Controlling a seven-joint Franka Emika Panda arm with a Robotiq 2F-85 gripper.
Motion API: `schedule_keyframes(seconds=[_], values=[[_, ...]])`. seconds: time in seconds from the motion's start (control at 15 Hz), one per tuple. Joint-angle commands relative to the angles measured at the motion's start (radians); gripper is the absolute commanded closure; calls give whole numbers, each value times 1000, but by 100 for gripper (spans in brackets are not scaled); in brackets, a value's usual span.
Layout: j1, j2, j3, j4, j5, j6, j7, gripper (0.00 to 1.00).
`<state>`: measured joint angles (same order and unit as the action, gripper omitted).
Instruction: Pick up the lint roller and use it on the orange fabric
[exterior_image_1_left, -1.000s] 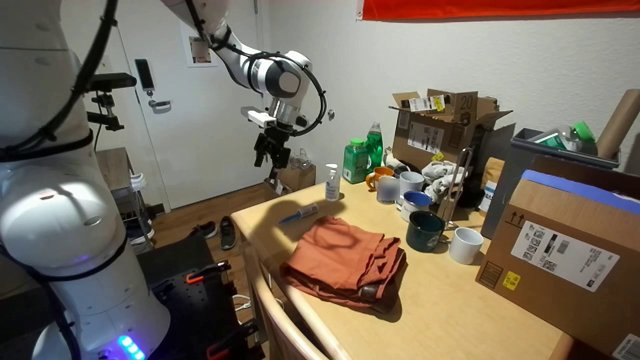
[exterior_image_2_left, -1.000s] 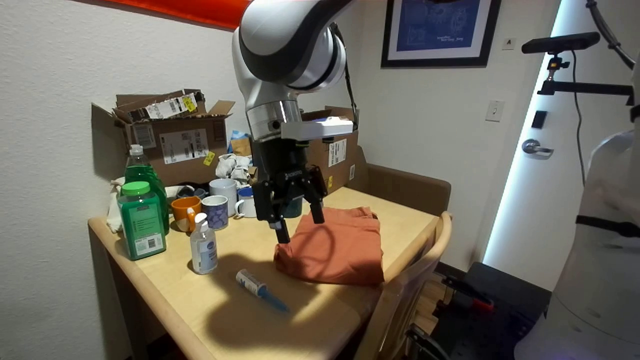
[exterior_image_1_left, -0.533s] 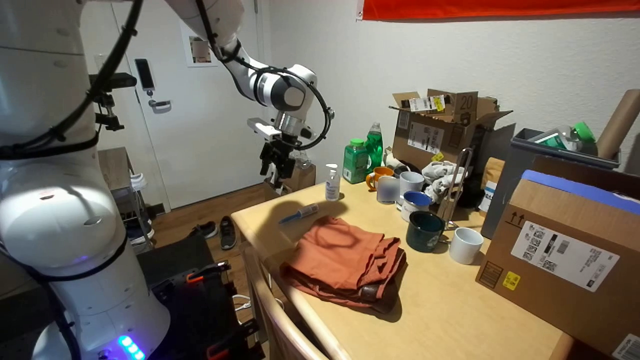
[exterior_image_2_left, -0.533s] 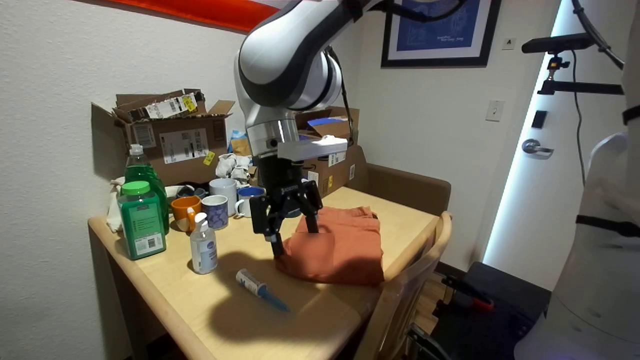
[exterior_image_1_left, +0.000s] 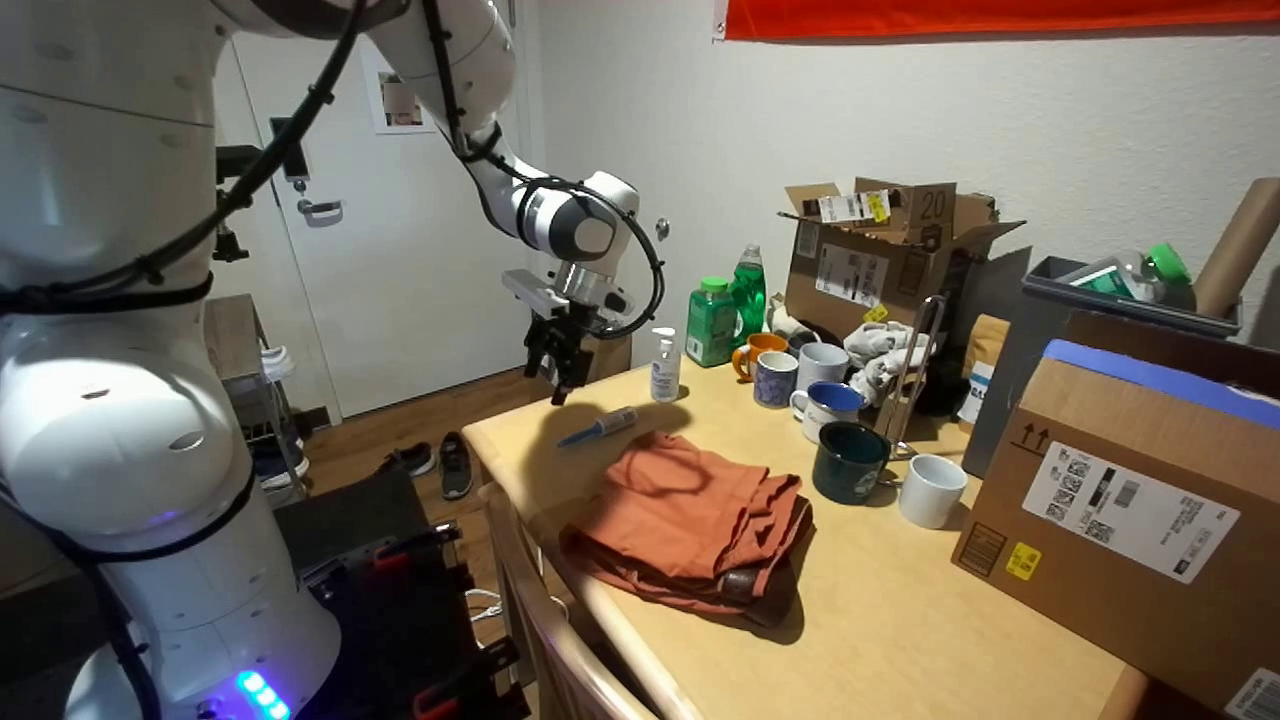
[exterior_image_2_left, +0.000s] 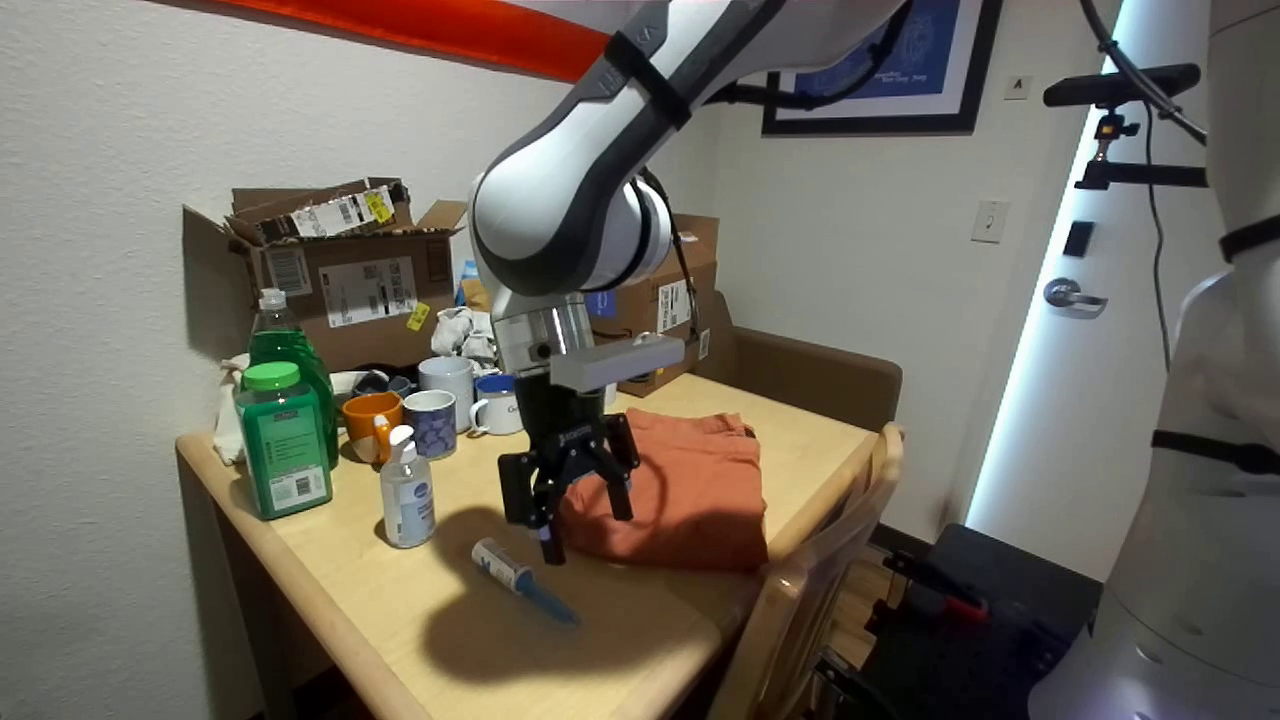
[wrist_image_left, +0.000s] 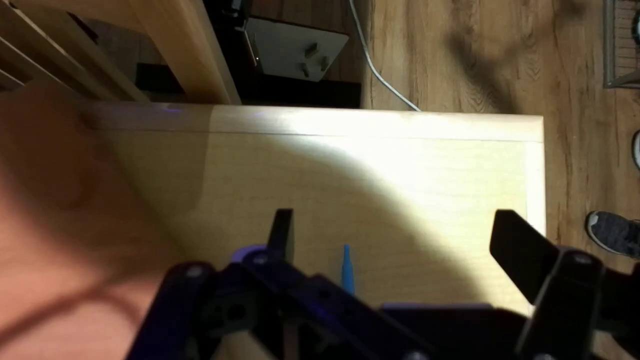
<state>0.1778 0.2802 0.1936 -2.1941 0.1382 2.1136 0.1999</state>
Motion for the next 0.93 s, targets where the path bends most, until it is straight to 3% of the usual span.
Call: schedule_keyframes(seconds=[0.0, 0.53, 0.87], values=[[31, 23, -4, -22, 1, 77, 22, 0], [67, 103, -43, -121, -7, 409, 144, 0], [88, 132, -67, -121, -22, 485, 166, 0]])
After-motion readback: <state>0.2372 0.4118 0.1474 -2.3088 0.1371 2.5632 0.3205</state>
